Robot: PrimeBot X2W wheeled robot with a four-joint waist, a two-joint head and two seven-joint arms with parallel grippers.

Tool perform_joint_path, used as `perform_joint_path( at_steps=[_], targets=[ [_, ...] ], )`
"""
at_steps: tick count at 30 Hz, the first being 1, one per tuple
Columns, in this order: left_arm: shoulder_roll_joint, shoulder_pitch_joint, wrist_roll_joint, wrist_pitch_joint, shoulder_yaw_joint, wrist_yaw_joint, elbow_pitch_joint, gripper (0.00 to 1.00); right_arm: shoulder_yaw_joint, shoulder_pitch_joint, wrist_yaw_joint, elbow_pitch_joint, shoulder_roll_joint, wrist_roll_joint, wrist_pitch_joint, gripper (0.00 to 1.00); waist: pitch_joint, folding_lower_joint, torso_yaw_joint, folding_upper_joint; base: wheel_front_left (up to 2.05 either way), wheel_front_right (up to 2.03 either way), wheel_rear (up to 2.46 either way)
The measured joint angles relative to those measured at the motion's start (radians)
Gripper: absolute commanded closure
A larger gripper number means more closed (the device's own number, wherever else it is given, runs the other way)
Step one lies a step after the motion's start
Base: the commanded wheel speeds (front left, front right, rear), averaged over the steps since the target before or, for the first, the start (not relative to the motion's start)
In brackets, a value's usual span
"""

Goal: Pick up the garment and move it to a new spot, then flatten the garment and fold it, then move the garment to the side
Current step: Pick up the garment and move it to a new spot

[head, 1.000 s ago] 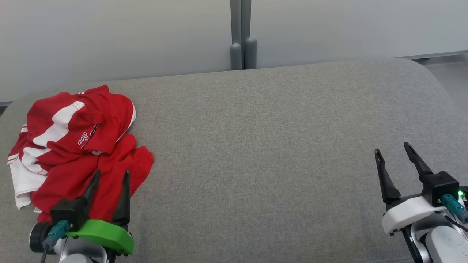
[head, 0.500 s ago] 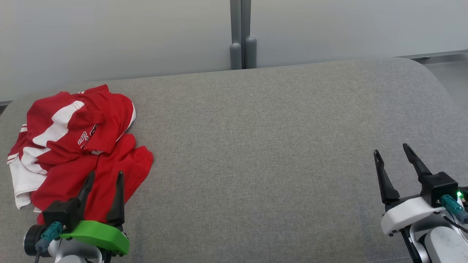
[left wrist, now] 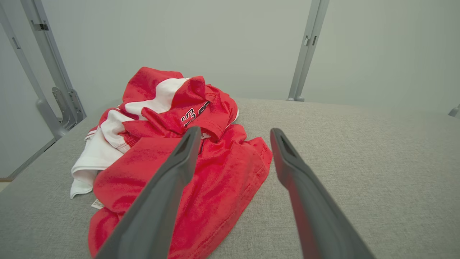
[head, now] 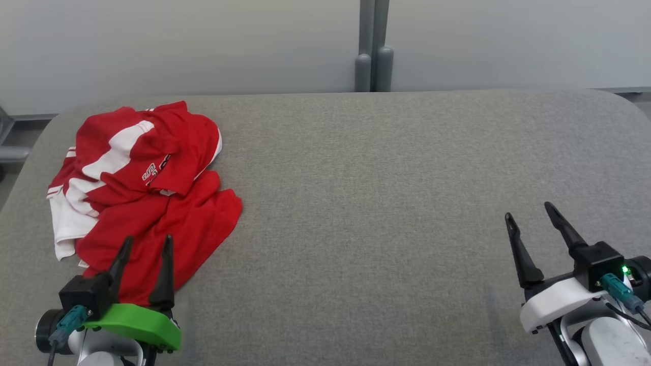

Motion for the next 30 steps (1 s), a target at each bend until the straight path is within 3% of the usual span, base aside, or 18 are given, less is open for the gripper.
perform_joint_path(
  at_steps=[11,23,30],
  targets=[
    [-0.008,0.006,0.000,0.000,0.059,0.000,0.000,0.00,0.072,-0.024,0.049,0.001,0.029,-0.028,0.000,0.00,0.004,0.0000,0.139,0.0000,0.00,0.00,0.00],
    [-0.012,0.007,0.002,0.000,0.064,-0.001,-0.002,0.00,0.071,-0.032,0.048,-0.002,0.046,-0.034,0.000,0.00,0.014,0.0000,0.299,0.0000,0.00,0.00,0.00],
    [-0.013,0.007,-0.002,0.000,0.109,-0.001,-0.012,0.00,0.092,-0.069,0.049,-0.002,0.054,-0.044,0.000,0.00,0.052,0.0000,0.324,0.0000,0.00,0.00,0.00]
  ],
)
